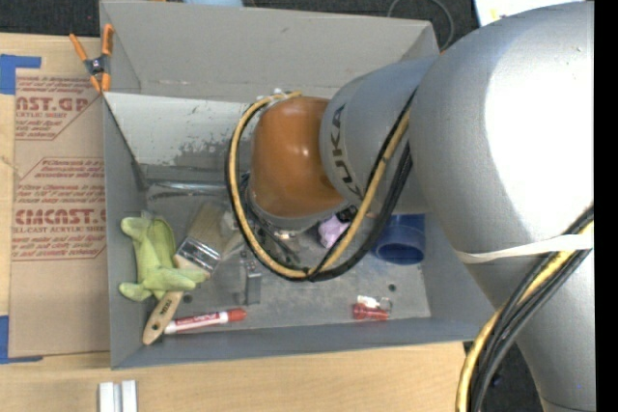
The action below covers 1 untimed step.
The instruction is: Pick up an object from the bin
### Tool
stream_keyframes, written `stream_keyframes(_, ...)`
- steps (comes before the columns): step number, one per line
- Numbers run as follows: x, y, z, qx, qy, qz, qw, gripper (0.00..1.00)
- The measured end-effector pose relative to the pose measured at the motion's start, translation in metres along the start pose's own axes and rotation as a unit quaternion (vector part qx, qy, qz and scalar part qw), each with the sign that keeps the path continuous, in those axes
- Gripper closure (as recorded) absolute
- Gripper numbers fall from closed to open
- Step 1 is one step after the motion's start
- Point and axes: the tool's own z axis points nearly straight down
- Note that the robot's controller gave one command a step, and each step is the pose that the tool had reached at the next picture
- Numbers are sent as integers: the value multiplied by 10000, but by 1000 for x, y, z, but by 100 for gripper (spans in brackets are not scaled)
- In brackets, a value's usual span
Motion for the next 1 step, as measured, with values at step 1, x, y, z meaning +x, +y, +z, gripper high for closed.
stream_keyframes(1,-13,32,3,-3,-22,-1109,9938,0)
